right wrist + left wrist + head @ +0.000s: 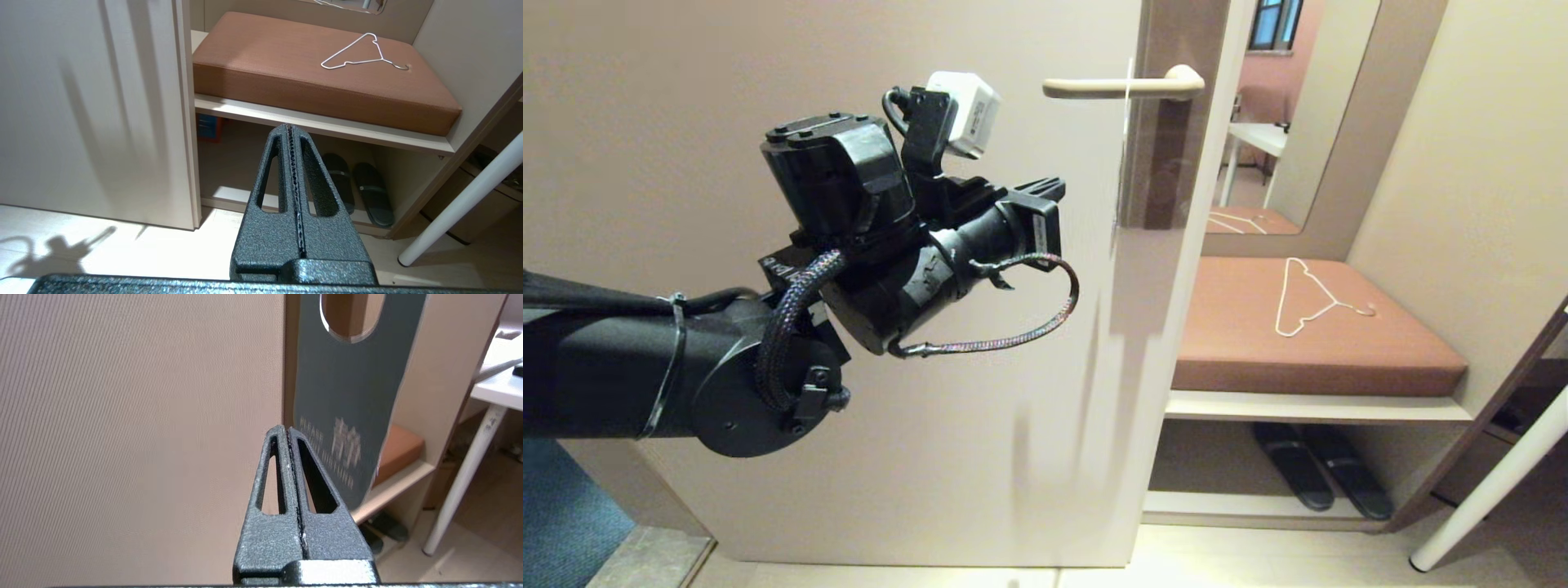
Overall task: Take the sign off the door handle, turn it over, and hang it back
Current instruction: Hang the sign back with the other side facing out
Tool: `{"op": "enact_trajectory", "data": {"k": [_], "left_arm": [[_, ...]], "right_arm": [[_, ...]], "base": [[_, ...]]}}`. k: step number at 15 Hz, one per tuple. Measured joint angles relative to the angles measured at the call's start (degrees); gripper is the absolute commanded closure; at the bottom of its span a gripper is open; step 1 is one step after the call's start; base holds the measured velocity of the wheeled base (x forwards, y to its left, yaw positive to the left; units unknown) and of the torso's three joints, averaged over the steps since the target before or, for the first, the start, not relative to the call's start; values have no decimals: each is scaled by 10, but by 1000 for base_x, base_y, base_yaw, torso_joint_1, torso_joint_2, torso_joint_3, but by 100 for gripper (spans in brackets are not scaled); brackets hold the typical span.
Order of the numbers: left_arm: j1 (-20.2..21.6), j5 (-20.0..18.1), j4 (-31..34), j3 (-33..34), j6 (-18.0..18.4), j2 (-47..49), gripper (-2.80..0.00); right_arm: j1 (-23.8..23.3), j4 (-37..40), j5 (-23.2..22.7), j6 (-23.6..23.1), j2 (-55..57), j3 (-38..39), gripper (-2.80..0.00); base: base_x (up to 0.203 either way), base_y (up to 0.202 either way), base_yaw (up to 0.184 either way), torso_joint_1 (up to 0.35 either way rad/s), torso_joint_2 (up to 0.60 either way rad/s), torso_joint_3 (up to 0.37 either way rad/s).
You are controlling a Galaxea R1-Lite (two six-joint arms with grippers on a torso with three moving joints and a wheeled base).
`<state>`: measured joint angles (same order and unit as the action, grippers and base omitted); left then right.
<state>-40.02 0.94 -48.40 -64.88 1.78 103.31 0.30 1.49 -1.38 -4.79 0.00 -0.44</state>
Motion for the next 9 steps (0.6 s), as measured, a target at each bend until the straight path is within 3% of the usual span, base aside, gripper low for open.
{"op": "enact_trajectory", "data": {"k": [9], "left_arm": [[-10,-4,10,-122,1,84,0]], "right_arm": [[0,0,0,0,0,0,0]], "base": [[0,0,0,0,0,0]]}}
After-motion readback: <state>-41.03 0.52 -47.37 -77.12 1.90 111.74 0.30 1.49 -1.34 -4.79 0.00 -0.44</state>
